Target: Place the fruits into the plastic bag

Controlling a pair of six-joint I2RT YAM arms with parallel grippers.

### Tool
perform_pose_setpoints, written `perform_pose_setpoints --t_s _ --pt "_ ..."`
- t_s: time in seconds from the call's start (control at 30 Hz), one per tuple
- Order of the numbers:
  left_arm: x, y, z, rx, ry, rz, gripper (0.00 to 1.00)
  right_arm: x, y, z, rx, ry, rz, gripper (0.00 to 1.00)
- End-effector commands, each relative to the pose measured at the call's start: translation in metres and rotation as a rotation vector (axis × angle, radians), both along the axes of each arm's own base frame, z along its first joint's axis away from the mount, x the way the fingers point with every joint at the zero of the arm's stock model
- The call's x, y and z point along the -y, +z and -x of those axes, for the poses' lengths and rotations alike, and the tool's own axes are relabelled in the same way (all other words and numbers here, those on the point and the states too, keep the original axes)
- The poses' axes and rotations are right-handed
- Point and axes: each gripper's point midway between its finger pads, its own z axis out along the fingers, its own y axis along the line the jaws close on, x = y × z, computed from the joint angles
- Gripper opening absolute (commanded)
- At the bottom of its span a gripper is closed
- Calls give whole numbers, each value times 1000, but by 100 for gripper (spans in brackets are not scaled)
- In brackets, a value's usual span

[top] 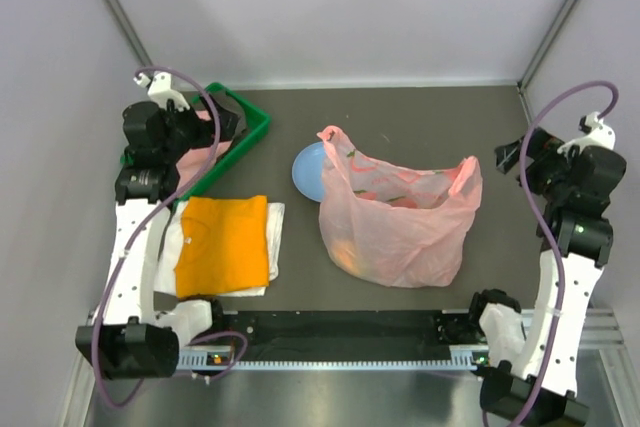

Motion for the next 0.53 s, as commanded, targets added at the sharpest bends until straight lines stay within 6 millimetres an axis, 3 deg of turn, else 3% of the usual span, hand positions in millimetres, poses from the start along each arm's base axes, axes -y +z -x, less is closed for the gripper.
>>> perform_pose_setpoints --t_s 0.0,0.2,0.5 --pt "-10 1 9 36 40 -65 99 -1 4 9 51 5 48 99" --pt "-10 -14 9 13 36 -67 99 -1 -5 11 29 8 50 99" --pt "-3 -12 11 20 2 -60 99 -2 -6 11 25 11 50 99"
